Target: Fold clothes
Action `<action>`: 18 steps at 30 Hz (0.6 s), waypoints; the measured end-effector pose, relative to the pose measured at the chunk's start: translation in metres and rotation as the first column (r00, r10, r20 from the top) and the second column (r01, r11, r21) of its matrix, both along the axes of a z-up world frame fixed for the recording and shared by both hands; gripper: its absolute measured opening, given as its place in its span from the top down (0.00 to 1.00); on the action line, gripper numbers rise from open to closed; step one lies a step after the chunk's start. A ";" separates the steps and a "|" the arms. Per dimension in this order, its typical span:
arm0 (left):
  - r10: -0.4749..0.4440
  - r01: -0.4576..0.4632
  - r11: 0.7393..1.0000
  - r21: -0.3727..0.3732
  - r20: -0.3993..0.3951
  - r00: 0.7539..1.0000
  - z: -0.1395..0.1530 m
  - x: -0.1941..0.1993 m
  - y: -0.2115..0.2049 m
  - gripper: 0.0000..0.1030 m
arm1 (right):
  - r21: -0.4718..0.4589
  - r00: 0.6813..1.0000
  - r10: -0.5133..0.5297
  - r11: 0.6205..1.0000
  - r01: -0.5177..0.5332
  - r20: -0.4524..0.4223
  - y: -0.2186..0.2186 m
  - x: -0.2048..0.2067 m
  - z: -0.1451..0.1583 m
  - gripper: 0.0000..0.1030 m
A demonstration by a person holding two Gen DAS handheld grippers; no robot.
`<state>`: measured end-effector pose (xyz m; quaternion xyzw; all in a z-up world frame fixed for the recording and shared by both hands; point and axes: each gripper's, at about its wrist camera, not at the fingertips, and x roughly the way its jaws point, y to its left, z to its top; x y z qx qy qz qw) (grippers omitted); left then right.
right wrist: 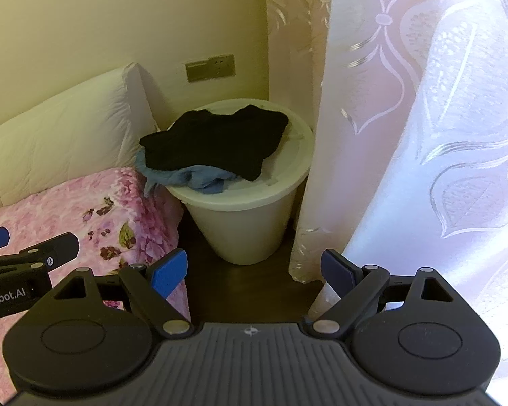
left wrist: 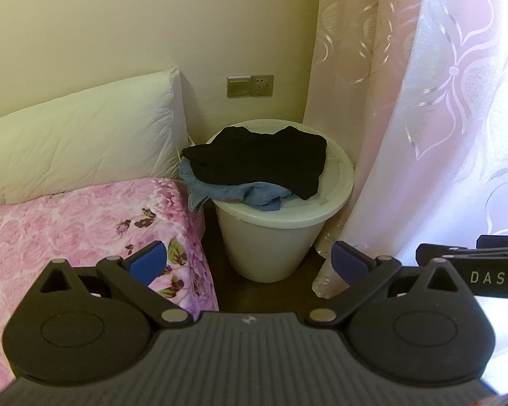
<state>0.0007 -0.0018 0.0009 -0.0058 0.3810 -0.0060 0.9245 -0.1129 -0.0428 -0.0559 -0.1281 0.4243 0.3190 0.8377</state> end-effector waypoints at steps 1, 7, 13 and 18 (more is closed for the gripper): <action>0.000 0.000 1.000 -0.001 -0.004 1.000 0.001 0.001 -0.002 0.01 | 0.000 1.000 -0.001 1.000 0.001 0.001 0.001 0.000 0.000 0.14; 0.000 0.000 1.000 -0.012 0.003 1.000 0.001 0.004 0.005 0.01 | -0.001 1.000 -0.005 1.000 0.005 0.008 0.005 -0.002 -0.002 0.14; -0.006 0.007 1.000 -0.025 0.012 1.000 -0.009 0.006 0.020 0.01 | -0.003 1.000 -0.017 1.000 0.018 0.018 0.018 -0.003 -0.006 0.14; -0.012 0.013 0.999 -0.037 0.013 1.000 -0.013 0.010 0.028 0.01 | -0.007 0.999 -0.027 1.000 0.028 0.020 0.023 0.002 -0.008 0.14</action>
